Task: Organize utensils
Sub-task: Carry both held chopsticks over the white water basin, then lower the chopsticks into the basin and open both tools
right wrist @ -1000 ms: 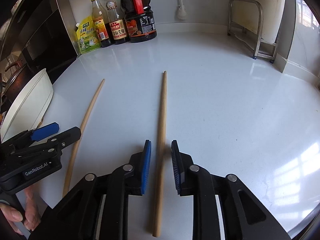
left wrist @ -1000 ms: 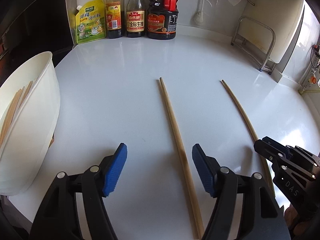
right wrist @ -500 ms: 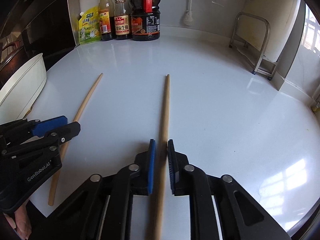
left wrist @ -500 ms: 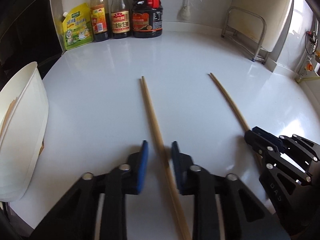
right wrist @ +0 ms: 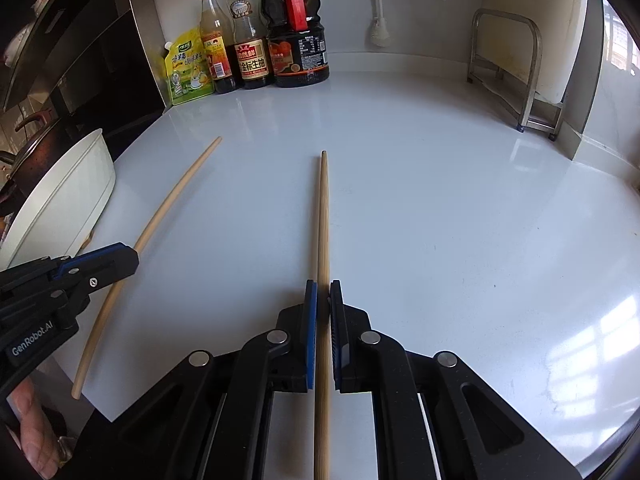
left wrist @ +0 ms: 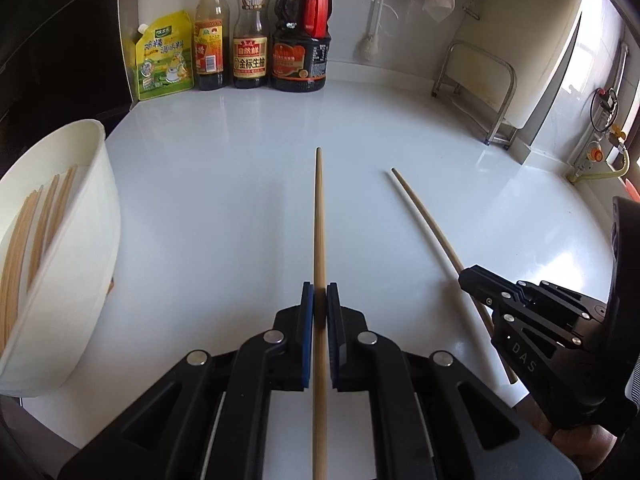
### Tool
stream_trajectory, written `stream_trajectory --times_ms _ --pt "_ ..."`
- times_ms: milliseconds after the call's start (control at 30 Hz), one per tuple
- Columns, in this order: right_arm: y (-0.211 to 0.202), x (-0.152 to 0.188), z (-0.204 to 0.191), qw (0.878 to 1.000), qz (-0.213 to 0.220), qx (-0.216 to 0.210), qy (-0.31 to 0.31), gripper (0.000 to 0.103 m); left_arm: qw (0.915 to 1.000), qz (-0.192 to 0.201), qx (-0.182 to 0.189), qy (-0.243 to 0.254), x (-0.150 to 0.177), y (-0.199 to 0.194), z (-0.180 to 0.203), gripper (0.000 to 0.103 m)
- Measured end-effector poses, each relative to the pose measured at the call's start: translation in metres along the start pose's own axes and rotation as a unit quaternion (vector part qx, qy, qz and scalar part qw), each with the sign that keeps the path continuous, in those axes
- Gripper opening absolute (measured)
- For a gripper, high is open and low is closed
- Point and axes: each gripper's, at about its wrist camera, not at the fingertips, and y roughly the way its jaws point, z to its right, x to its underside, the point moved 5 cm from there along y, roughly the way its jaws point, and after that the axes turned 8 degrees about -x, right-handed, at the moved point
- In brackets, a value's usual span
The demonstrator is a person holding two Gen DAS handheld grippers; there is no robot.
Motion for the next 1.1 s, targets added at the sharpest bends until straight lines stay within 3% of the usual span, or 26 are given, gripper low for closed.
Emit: stream_trajectory --times_ms 267,533,800,1100 --pt "-0.009 -0.024 -0.051 0.998 0.034 -0.044 0.013 0.006 0.999 0.036 0.015 -0.02 -0.015 -0.043 -0.044 0.007" --pt "-0.006 -0.082 -0.151 0.989 0.068 -0.128 -0.006 0.006 0.9962 0.059 -0.027 -0.059 -0.034 -0.074 -0.148 0.007" --pt "0.043 -0.113 -0.258 0.982 0.032 -0.172 -0.066 0.006 0.9867 0.052 -0.082 -0.13 -0.033 -0.071 -0.252 0.007" --pt "0.094 -0.098 -0.316 0.979 -0.03 -0.172 -0.106 0.006 0.9801 0.025 -0.104 -0.167 -0.018 -0.049 -0.298 0.007"
